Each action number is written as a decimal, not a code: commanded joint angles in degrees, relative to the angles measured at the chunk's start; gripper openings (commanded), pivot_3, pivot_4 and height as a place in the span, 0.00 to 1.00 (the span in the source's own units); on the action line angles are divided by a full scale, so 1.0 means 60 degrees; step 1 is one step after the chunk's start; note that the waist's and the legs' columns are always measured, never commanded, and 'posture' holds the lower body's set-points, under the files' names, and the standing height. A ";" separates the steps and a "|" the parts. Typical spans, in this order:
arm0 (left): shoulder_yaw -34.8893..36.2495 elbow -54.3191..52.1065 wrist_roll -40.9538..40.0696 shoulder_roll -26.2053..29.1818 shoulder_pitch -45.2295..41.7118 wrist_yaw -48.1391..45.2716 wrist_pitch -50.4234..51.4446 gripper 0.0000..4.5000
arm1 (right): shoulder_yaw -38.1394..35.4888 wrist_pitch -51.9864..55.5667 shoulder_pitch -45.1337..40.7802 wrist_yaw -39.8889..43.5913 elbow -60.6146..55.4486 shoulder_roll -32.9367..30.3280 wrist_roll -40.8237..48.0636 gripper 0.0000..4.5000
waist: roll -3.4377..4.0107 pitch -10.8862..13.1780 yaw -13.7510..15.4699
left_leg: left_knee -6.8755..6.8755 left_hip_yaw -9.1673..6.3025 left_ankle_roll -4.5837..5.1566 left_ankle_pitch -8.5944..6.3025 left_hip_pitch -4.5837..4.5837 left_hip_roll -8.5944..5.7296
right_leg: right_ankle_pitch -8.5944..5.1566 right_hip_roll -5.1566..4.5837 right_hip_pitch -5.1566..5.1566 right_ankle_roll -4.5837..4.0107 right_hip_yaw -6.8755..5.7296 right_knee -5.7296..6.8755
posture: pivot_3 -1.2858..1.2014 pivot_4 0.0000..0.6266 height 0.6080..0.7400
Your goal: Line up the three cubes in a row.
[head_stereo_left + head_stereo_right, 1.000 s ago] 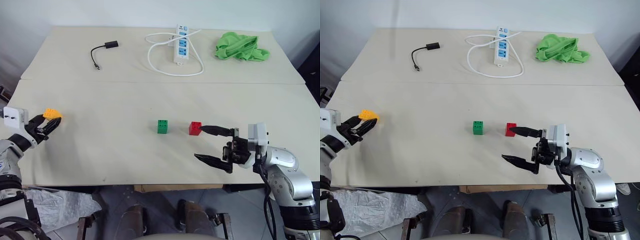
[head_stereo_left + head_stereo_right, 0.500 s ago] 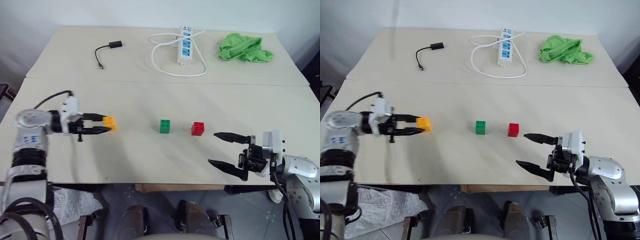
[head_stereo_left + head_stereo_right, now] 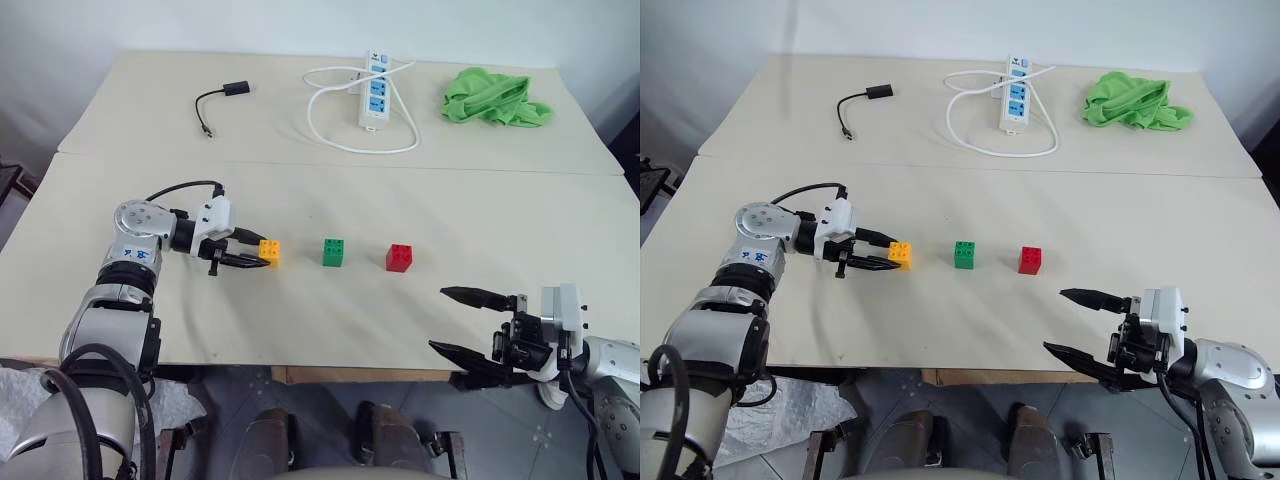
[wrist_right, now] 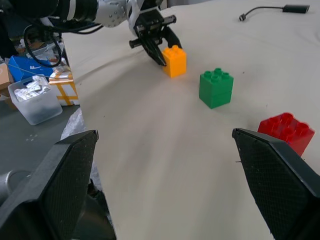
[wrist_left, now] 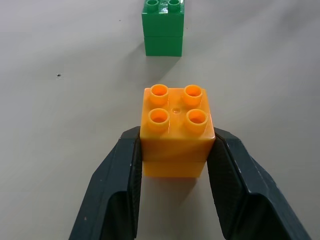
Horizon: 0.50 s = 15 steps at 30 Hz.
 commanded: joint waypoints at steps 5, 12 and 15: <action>0.0153 0.0406 0.0429 -0.0068 -0.0544 0.0262 0.0037 0.33 | -0.0059 -0.0158 0.0041 -0.0121 -0.0333 0.0073 0.0040 1.00 | 0.0000 0.0000 -0.0012 | 0.0000 -0.0002 0.0000 0.0000 -0.0001 0.0000 | 0.0000 0.0000 0.0000 0.0000 -0.0001 0.0000 | 0.52 0.24 1.00; 0.0326 0.0436 0.0510 -0.0140 -0.0503 0.0455 0.0131 0.69 | 0.0041 -0.0086 -0.0059 -0.0148 -0.0329 0.0028 0.0085 1.00 | -0.0001 0.0001 -0.0034 | -0.0001 -0.0002 0.0000 0.0000 -0.0002 0.0001 | 0.0000 0.0000 -0.0002 0.0000 -0.0002 -0.0001 | 0.52 0.24 1.00; 0.0431 0.0363 0.0529 -0.0004 -0.0351 0.0593 -0.0180 0.90 | 0.0056 -0.0056 -0.0099 -0.0141 -0.0332 0.0002 0.0112 1.00 | -0.0001 0.0001 -0.0045 | -0.0001 -0.0003 0.0000 0.0000 -0.0003 0.0001 | 0.0000 0.0000 -0.0003 0.0000 -0.0002 -0.0002 | 0.52 0.24 1.00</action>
